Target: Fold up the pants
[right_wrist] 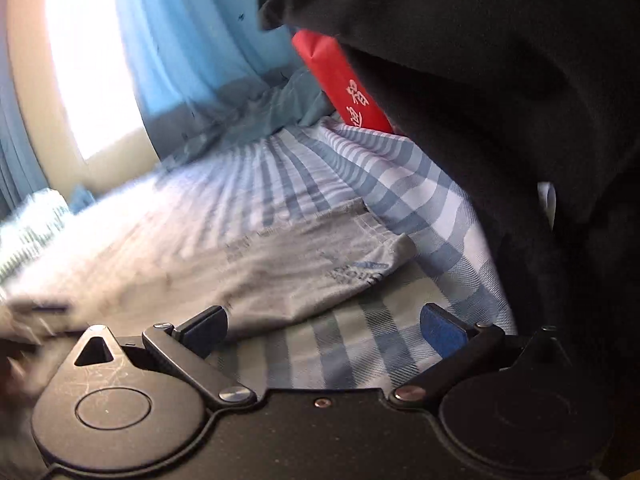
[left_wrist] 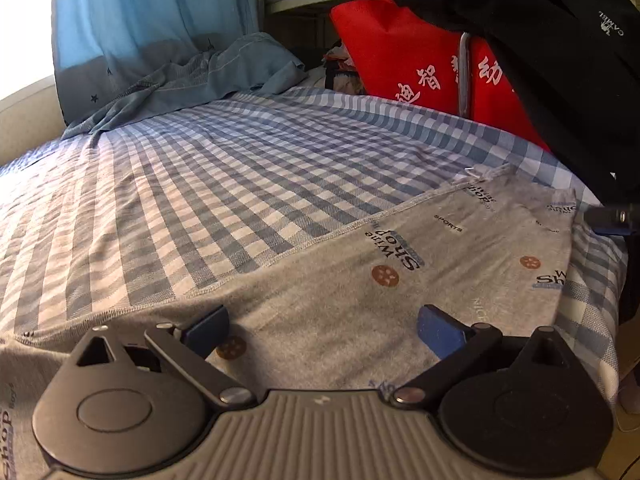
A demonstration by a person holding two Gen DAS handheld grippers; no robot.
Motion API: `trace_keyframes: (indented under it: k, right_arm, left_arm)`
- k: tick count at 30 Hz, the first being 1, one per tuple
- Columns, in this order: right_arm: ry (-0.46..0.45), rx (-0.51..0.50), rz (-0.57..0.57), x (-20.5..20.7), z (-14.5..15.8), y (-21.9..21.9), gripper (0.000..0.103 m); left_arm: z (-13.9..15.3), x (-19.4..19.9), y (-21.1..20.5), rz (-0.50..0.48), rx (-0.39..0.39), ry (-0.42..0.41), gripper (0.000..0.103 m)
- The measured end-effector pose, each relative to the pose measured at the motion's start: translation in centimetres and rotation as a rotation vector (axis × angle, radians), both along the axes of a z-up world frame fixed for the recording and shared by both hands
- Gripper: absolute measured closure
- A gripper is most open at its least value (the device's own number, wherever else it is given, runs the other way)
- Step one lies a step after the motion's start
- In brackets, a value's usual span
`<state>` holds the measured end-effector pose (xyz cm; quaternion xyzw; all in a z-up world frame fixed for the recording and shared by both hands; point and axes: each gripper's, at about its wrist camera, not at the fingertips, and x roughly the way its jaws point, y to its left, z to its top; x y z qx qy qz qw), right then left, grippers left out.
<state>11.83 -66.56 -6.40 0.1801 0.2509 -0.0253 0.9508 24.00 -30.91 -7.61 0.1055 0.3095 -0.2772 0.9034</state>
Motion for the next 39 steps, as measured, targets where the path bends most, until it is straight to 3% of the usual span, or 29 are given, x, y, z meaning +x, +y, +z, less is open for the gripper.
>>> trace_keyframes:
  k: [3,5,9,12,15,17,21,22,24,26,29,34,39]
  right_arm:
    - [-0.041,0.169,-0.029,0.3,-0.2,-2.0,0.001]
    - [-0.059,0.217,-0.054,0.9,-0.5,-2.7,0.000]
    - [-0.035,0.149,-0.110,2.5,-0.1,-1.6,0.003]
    - [-0.020,0.069,-0.152,3.2,0.0,-0.4,0.014]
    - [-0.015,0.018,-0.186,3.5,-0.1,0.5,0.030]
    - [-0.017,0.023,-0.206,3.5,-0.3,0.5,0.055]
    - [-0.019,0.076,-0.259,3.3,-0.8,-0.2,0.082]
    - [-0.020,0.090,-0.275,3.2,-0.9,-0.5,0.097]
    - [-0.028,0.100,-0.285,3.3,-0.8,-0.5,0.097]
    - [-0.039,0.028,-0.271,3.5,0.0,0.8,0.098]
    - [-0.084,-0.092,-0.198,3.6,1.9,3.4,0.098]
    - [-0.134,-0.326,-0.044,3.8,4.7,10.0,0.098]
    - [-0.140,-0.457,0.156,3.3,5.0,17.8,0.098]
  left_arm:
    - [-0.1,0.5,0.4,0.005,-0.026,0.025,0.000]
    - [-0.2,0.3,0.5,0.005,-0.023,0.021,0.000]
    - [-0.3,0.5,0.4,0.005,-0.003,0.013,0.000]
    - [-0.3,0.5,0.3,0.004,-0.008,0.016,0.000]
    - [-0.3,0.6,0.3,0.004,-0.007,0.015,0.000]
    - [-0.3,0.6,0.3,0.004,-0.008,0.015,0.000]
    - [-0.3,0.6,0.3,0.004,-0.009,0.016,0.000]
    - [-0.3,0.6,0.3,0.004,-0.010,0.017,0.000]
    - [-0.1,0.6,0.4,0.004,-0.024,0.021,0.000]
    - [0.5,0.9,1.5,0.004,-0.111,0.038,0.004]
    - [1.9,1.9,4.6,-0.020,-0.362,0.103,0.005]
    - [3.7,3.4,7.2,0.014,-0.479,0.205,0.005]
    - [3.1,3.1,10.4,0.024,-0.573,0.294,0.005]
